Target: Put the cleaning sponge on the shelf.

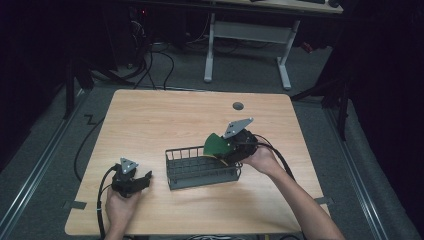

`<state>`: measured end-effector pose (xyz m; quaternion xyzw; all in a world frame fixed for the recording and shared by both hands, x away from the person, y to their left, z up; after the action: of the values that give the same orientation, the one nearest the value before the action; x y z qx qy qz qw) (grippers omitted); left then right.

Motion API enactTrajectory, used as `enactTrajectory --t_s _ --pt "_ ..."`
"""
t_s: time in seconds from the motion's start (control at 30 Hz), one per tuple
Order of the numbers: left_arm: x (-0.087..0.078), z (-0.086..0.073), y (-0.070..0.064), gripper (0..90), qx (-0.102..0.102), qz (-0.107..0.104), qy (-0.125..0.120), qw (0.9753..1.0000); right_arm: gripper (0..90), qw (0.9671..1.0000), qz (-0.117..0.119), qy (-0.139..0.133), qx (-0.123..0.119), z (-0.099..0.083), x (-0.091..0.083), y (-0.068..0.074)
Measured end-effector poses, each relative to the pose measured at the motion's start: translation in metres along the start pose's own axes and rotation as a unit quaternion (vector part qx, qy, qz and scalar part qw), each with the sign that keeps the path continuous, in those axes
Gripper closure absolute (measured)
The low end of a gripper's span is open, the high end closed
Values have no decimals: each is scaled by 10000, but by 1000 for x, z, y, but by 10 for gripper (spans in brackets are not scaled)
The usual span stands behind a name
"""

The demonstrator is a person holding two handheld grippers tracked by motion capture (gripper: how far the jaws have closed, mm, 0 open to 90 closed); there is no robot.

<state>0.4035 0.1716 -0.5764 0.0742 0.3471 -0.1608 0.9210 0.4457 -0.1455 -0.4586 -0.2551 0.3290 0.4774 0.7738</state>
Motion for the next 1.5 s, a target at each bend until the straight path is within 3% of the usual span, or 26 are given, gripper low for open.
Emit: enactTrajectory --t_s 0.33,0.57,0.83,1.13,1.5 --pt "0 0 0 347 -1 1 1 10000 291 9999 136 96 -15 -2 2 3" --pt "0 0 0 347 1 1 1 10000 339 9996 230 142 -38 -3 6 6" --pt "0 0 0 347 0 1 1 10000 397 9993 377 35 -33 -1 5 9" --pt "0 0 0 347 0 0 1 10000 459 9984 513 -168 179 1 7 6" --pt "0 0 0 347 0 1 0 10000 501 9975 406 -460 349 3 1 3"
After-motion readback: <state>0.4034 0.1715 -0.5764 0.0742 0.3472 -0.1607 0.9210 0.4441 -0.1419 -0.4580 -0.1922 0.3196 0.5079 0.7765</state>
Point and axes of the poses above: each handheld gripper's, and its own axes: x roughly forward along the jaws, z roughly out of its top, y roughly to its left, the point moved 6 cm from there along x, roughly forward along the jaws, and after that the axes turned 3 degrees about z, right-handed, at the moved point
